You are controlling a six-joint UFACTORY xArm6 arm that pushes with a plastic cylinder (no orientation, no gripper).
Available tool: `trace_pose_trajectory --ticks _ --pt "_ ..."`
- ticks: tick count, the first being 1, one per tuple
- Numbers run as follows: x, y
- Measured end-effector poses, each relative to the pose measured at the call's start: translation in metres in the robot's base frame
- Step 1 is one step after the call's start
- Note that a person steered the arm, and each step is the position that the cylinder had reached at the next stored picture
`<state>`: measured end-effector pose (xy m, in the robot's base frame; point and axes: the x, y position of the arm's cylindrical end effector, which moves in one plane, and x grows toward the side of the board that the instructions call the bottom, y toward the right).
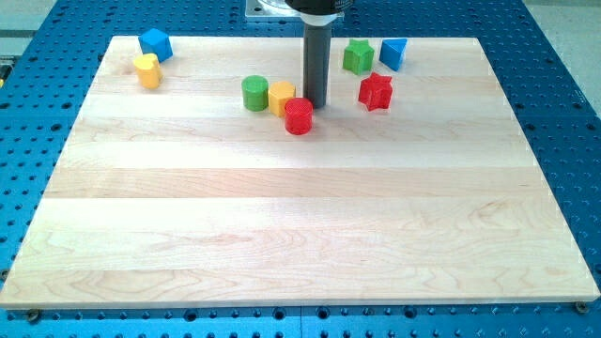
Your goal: Place the yellow hexagon below the yellow heart
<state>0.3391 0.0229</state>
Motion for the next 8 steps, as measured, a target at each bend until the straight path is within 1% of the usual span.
trace_pose_trajectory --ticks 1,2,3,4,5,6,7,8 --pt "0.030 -0.076" --pt "0.037 -0.118" --pt "0.036 -0.048" --pt "0.014 -0.092" --pt "0.018 -0.170" --pt "0.009 -0.191" --pt "0.013 -0.192" --pt "0.022 -0.218"
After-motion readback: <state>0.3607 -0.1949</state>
